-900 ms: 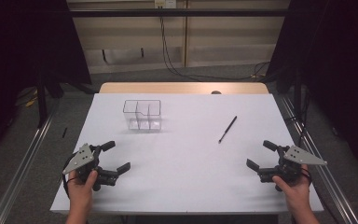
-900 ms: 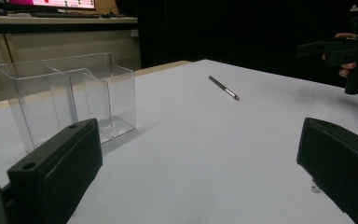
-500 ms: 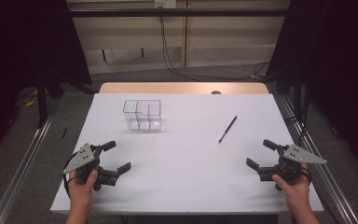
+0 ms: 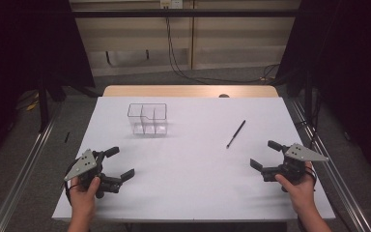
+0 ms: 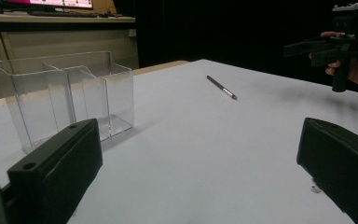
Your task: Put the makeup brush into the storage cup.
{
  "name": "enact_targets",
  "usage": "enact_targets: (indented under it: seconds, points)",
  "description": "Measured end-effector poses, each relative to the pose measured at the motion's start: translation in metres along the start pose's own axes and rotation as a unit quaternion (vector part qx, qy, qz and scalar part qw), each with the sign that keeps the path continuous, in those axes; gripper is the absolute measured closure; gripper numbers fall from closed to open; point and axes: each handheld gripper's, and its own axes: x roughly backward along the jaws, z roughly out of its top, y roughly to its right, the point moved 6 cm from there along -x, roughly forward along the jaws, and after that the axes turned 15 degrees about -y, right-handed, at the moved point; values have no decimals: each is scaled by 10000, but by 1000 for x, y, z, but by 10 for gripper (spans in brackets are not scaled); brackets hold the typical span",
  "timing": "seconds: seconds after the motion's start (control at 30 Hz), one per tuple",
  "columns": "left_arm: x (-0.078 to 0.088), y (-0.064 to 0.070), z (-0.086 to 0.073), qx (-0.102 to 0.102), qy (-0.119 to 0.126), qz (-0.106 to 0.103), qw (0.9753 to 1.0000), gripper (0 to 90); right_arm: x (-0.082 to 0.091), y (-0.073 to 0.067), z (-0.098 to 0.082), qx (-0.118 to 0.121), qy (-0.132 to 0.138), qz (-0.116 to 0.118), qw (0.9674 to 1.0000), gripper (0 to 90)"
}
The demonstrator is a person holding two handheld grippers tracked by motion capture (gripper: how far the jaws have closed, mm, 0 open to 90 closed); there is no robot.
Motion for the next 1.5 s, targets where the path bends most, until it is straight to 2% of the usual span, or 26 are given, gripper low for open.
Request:
enact_targets:
  seconds: [0.53,1.03,1.5]
  points:
    - [0,1,-1,2,-8,-8,10000,0,-17,8,13,-113,-68,34,9999,0]
    - [0,1,0,-24,0,-35,10000,0,-36,9,28,-137,-108,63,9998,0]
    - [-1,1,0,-38,-12,-38,10000,0,-54,12,38,-108,-255,63,9996,0]
